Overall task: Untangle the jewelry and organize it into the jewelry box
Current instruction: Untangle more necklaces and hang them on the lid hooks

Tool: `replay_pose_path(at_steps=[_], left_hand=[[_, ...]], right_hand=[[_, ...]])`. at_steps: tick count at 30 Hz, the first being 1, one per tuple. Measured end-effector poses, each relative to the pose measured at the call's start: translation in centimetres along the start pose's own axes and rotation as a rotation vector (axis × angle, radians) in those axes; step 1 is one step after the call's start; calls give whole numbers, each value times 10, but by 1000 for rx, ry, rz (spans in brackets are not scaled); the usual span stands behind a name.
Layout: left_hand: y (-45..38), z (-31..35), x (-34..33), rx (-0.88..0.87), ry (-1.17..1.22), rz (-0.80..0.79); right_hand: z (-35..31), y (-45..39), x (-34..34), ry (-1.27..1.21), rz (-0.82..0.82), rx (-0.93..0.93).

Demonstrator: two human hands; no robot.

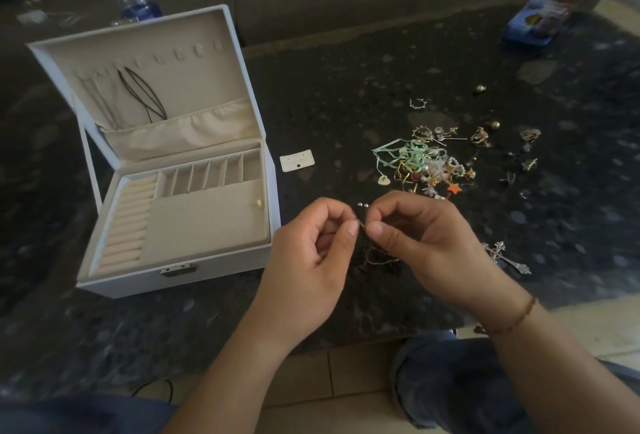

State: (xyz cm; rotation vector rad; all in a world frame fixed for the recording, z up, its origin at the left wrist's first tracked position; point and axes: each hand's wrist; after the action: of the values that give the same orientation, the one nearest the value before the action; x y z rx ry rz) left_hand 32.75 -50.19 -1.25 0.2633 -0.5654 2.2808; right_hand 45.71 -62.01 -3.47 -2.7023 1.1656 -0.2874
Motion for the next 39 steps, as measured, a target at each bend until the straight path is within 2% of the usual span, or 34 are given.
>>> replay_pose_path(at_steps=[4,9,17,20,24,28,31,34,39], left_hand=[[-1,0,4,-38,-55,-13],[-1,-1,5,8,-39,30],[-1,-4,1,99,-4,-7],[-1,-2,-1,130,-7,-13],[-6,1,-3,187,-79,-29],[-13,3,-6,219,-211,-43],[-17,6,-6,208,-282,-18],[-19,9,-5,183,-332,5],[-17,13,-3,57,-476,11]], right_hand=[[0,1,0,25,6,12],[-1,1,-2,21,2,8],[0,1,-5,61,63,8],[-1,3,-5,152,81,70],[2,8,-12,434,232,307],[10,11,-20,611,360,373],[9,10,-24,648,358,349],[4,11,-25,503,272,288],[-1,14,-26,164,147,-151]])
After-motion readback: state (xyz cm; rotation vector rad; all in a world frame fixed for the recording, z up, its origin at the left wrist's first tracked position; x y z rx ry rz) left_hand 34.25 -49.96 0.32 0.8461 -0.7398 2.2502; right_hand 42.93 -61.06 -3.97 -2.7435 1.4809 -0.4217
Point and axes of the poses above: each hand's wrist, its own y-axis away from the middle knuckle, its own x-axis out of the back of the hand, z = x × y, and after that the axes turned 13 degrees about z, right-handed
